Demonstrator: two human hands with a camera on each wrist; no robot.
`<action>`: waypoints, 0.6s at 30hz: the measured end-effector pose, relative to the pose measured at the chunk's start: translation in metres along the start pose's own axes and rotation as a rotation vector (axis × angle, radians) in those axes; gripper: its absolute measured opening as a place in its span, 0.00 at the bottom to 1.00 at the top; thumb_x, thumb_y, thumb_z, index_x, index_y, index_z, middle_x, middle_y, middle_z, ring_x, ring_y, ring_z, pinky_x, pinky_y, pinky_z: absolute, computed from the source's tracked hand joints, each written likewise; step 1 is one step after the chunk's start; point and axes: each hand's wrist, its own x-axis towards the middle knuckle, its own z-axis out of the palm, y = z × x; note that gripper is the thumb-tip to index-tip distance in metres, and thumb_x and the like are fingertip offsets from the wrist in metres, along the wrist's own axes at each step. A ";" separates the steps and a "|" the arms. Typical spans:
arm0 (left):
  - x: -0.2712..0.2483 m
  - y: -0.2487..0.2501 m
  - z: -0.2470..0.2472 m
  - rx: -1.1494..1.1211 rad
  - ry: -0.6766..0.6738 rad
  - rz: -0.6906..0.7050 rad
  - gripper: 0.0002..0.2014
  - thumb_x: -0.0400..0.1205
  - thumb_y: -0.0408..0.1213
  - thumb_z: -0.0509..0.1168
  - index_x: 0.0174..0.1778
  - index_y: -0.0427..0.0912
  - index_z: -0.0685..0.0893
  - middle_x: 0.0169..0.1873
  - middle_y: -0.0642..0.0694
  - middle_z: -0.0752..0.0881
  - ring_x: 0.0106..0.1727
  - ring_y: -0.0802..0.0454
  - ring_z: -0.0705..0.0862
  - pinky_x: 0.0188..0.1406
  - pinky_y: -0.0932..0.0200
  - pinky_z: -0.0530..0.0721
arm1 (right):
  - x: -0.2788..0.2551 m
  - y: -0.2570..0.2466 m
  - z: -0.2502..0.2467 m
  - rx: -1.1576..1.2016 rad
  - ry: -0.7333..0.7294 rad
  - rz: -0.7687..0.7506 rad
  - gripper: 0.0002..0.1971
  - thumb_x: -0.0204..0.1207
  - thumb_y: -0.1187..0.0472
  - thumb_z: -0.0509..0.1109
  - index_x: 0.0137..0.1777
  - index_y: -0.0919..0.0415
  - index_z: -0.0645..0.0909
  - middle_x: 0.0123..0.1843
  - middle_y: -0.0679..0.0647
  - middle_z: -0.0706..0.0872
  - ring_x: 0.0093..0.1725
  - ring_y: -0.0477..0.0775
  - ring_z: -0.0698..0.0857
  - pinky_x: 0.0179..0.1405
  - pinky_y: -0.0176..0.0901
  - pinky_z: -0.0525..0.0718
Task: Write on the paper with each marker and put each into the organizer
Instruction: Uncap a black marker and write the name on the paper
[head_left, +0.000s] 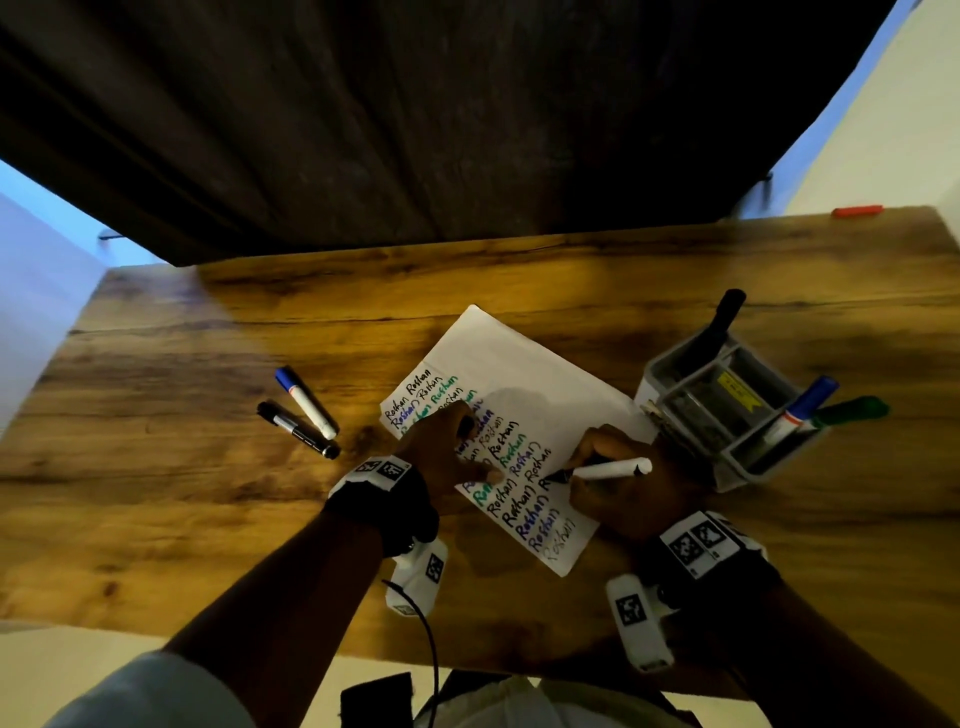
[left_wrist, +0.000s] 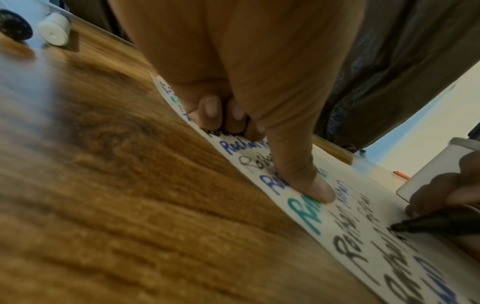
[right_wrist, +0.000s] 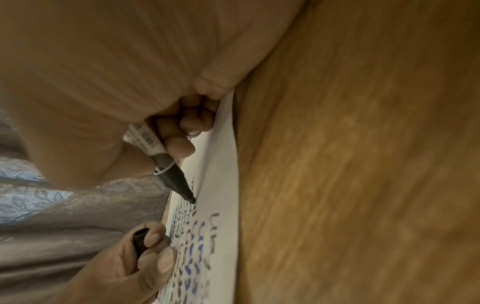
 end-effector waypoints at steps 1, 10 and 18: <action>0.000 0.000 0.000 0.003 0.000 0.000 0.29 0.63 0.55 0.82 0.49 0.48 0.74 0.45 0.53 0.80 0.46 0.53 0.80 0.43 0.59 0.76 | 0.001 0.000 0.000 0.013 0.007 -0.010 0.07 0.66 0.62 0.79 0.39 0.58 0.83 0.37 0.41 0.81 0.44 0.23 0.79 0.40 0.11 0.70; 0.001 -0.002 0.000 0.014 0.001 -0.007 0.34 0.62 0.57 0.83 0.56 0.46 0.76 0.51 0.51 0.83 0.51 0.51 0.83 0.52 0.51 0.85 | 0.000 0.001 0.001 -0.002 0.098 -0.007 0.09 0.64 0.55 0.76 0.36 0.47 0.77 0.33 0.35 0.74 0.38 0.27 0.77 0.37 0.16 0.71; 0.001 -0.001 0.000 0.019 0.004 -0.007 0.33 0.62 0.57 0.82 0.55 0.47 0.76 0.51 0.51 0.83 0.51 0.51 0.83 0.52 0.53 0.84 | 0.000 0.006 0.003 -0.013 -0.019 0.089 0.05 0.70 0.52 0.72 0.37 0.50 0.81 0.37 0.44 0.81 0.37 0.50 0.82 0.39 0.26 0.78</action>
